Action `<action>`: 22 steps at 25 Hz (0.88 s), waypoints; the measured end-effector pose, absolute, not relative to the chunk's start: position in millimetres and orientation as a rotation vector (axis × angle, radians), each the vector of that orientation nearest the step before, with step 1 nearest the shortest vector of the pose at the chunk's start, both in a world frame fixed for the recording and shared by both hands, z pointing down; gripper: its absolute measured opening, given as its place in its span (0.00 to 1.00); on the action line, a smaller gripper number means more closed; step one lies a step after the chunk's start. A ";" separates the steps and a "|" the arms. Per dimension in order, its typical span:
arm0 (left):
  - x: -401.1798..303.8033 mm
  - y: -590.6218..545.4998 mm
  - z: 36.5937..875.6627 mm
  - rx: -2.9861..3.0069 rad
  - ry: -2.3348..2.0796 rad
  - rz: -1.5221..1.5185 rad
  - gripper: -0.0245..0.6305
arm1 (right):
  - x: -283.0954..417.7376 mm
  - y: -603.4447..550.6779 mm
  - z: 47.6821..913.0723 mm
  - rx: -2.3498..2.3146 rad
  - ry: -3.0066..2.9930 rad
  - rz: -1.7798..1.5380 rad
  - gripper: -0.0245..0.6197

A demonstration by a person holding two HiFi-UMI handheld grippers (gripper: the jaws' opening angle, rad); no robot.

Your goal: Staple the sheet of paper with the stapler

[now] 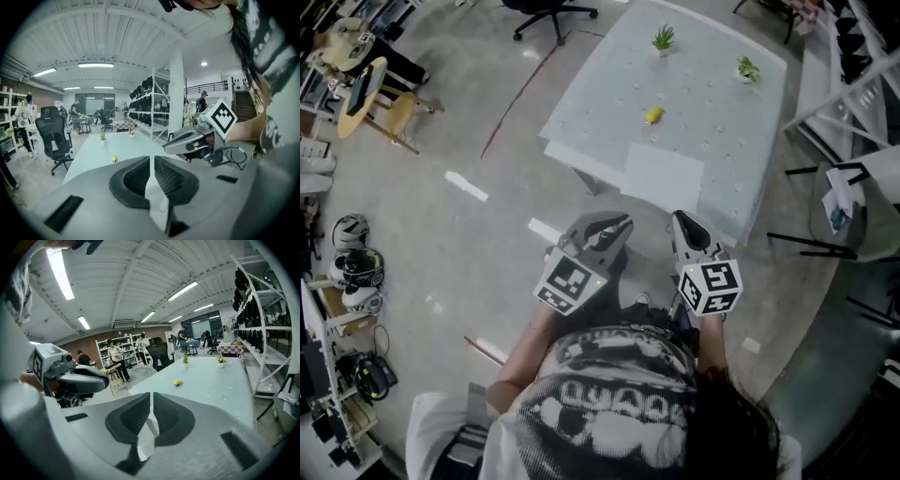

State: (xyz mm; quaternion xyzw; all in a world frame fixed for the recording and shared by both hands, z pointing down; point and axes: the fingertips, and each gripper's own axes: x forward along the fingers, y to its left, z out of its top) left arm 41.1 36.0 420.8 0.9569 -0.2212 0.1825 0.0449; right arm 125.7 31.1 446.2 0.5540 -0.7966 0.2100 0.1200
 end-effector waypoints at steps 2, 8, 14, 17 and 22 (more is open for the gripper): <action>37.7 7.9 428.1 2.917 -0.631 0.564 0.08 | 128.8 7.7 453.7 1.647 -2.274 0.640 0.07; 26.6 -56.0 442.5 2.918 -0.518 0.574 0.08 | 143.3 -37.1 481.5 1.721 -2.104 0.711 0.11; 27.0 -81.0 447.9 2.937 -0.411 0.572 0.08 | 174.0 -52.0 509.5 1.787 -1.939 0.771 0.14; 28.9 -85.8 450.7 2.940 -0.375 0.570 0.08 | 187.4 -53.0 528.4 1.781 -1.870 0.807 0.16; 35.5 -92.1 452.9 2.931 -0.377 0.562 0.08 | 214.7 -60.1 559.1 1.718 -1.789 0.814 0.18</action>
